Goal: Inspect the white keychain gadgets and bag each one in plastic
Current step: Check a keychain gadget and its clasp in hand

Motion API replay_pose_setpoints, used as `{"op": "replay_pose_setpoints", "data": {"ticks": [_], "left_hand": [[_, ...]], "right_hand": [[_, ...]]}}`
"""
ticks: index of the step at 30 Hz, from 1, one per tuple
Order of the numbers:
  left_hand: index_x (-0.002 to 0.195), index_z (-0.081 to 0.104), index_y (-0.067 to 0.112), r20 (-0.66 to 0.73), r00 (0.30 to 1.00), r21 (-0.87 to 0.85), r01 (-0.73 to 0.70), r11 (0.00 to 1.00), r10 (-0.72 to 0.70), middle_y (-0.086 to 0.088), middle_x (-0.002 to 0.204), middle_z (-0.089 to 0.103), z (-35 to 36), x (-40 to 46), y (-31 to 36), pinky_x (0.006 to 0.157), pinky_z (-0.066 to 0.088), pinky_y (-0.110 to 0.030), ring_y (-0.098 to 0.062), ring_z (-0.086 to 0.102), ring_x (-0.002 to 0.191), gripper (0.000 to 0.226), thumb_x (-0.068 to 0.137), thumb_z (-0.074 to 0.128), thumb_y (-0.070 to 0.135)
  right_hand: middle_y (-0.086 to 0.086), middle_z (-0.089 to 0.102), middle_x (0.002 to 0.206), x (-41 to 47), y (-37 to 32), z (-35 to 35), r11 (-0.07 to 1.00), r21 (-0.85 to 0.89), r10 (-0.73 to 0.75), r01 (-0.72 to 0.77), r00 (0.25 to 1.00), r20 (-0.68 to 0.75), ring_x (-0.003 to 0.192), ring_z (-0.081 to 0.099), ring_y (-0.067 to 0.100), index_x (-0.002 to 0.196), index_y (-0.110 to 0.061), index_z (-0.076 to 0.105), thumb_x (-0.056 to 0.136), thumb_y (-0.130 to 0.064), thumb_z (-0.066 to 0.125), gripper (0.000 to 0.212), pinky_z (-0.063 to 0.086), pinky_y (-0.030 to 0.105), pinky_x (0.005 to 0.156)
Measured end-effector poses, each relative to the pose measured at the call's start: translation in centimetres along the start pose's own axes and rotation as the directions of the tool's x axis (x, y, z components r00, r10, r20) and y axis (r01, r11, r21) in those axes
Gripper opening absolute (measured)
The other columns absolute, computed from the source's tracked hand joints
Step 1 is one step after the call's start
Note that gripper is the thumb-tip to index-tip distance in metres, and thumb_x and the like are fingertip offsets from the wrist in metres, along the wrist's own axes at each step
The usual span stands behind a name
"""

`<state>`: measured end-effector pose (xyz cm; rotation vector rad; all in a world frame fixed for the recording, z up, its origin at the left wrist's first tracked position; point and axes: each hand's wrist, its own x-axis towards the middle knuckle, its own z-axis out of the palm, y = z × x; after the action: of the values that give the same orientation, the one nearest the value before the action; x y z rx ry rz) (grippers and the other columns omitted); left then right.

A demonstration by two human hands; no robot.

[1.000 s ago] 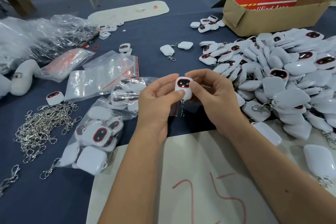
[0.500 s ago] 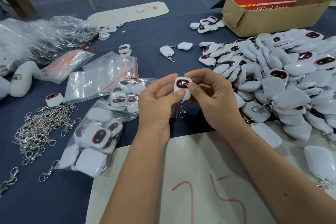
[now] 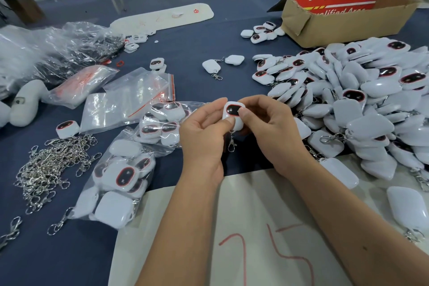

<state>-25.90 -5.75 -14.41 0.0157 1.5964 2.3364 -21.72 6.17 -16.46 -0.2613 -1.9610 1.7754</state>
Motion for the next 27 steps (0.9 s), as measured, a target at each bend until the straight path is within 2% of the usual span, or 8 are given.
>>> {"op": "replay_pose_setpoints", "data": {"ticks": [3, 6, 8, 12, 19, 23, 27], "left_hand": [[0.104, 0.077, 0.011, -0.024, 0.999, -0.009, 0.043, 0.999, -0.044, -0.011, 0.103, 0.079, -0.06, 0.21, 0.14, 0.082, 0.061, -0.034, -0.028, 0.074, 0.09, 0.034, 0.088, 0.061, -0.014], [0.102, 0.078, 0.008, -0.059, 0.997, 0.016, 0.048, 0.999, -0.047, -0.023, 0.108, 0.075, -0.06, 0.31, 0.18, 0.077, 0.059, -0.033, -0.027, 0.069, 0.086, 0.025, 0.09, 0.063, -0.007], [0.101, 0.079, 0.006, -0.035, 0.999, 0.055, 0.027, 0.998, -0.025, -0.025, 0.107, 0.075, -0.01, 0.22, -0.03, 0.084, 0.06, -0.039, -0.033, 0.072, 0.089, 0.02, 0.091, 0.066, -0.005], [0.1, 0.08, 0.006, -0.015, 1.0, 0.124, -0.01, 0.992, 0.012, -0.019, 0.099, 0.078, -0.11, 0.2, -0.33, 0.093, 0.061, -0.046, -0.036, 0.075, 0.096, 0.017, 0.091, 0.069, -0.004], [0.101, 0.08, 0.003, -0.022, 0.999, 0.156, -0.023, 0.987, 0.027, -0.016, 0.094, 0.079, -0.33, 0.49, -0.37, 0.084, 0.062, -0.037, -0.026, 0.075, 0.085, 0.018, 0.089, 0.07, -0.007], [0.098, 0.08, 0.003, -0.005, 0.999, 0.176, -0.034, 0.984, 0.035, -0.007, 0.081, 0.078, -0.29, 0.48, -0.53, 0.073, 0.061, -0.029, -0.019, 0.074, 0.073, 0.018, 0.089, 0.069, -0.008], [0.099, 0.08, 0.004, 0.007, 1.0, 0.163, -0.019, 0.986, 0.018, -0.006, 0.082, 0.079, -0.35, 0.59, -0.5, 0.08, 0.063, -0.034, -0.021, 0.075, 0.077, 0.016, 0.089, 0.07, -0.006]], "right_hand": [[-0.001, 0.078, 0.084, 0.06, -0.11, -0.15, 0.997, 0.053, 0.052, -0.052, 0.999, -0.011, 0.074, 0.074, 0.009, 0.099, -0.014, 0.076, 0.1, -0.011, 0.069, 0.008, 0.056, 0.018, 0.063], [-0.001, 0.079, 0.084, 0.01, -0.19, -0.07, 0.998, 0.04, 0.041, -0.04, 0.999, -0.012, 0.074, 0.074, 0.009, 0.099, -0.012, 0.076, 0.099, -0.01, 0.068, 0.008, 0.056, 0.017, 0.064], [-0.001, 0.078, 0.083, -0.02, -0.24, -0.05, 1.0, 0.01, 0.027, -0.027, 1.0, -0.012, 0.075, 0.074, 0.009, 0.098, -0.013, 0.076, 0.099, -0.007, 0.066, 0.011, 0.057, 0.019, 0.066], [0.0, 0.077, 0.081, -0.06, -0.37, -0.13, 0.998, -0.057, 0.006, -0.007, 1.0, -0.021, 0.075, 0.073, 0.014, 0.095, -0.015, 0.076, 0.098, -0.006, 0.065, 0.014, 0.059, 0.027, 0.069], [-0.004, 0.077, 0.081, -0.14, -0.6, -0.17, 0.996, -0.089, 0.006, -0.007, 1.0, -0.016, 0.074, 0.071, 0.01, 0.095, -0.016, 0.076, 0.098, -0.006, 0.066, 0.015, 0.058, 0.024, 0.07], [-0.006, 0.075, 0.077, -0.09, -0.63, -0.23, 0.992, -0.124, 0.018, -0.022, 0.999, -0.032, 0.07, 0.069, 0.008, 0.093, -0.015, 0.075, 0.097, -0.004, 0.066, 0.016, 0.06, 0.029, 0.07], [-0.005, 0.076, 0.078, -0.17, -0.69, -0.11, 0.994, -0.105, 0.026, -0.031, 0.999, -0.047, 0.071, 0.071, 0.009, 0.093, -0.015, 0.077, 0.098, -0.004, 0.066, 0.016, 0.058, 0.025, 0.066]]}}
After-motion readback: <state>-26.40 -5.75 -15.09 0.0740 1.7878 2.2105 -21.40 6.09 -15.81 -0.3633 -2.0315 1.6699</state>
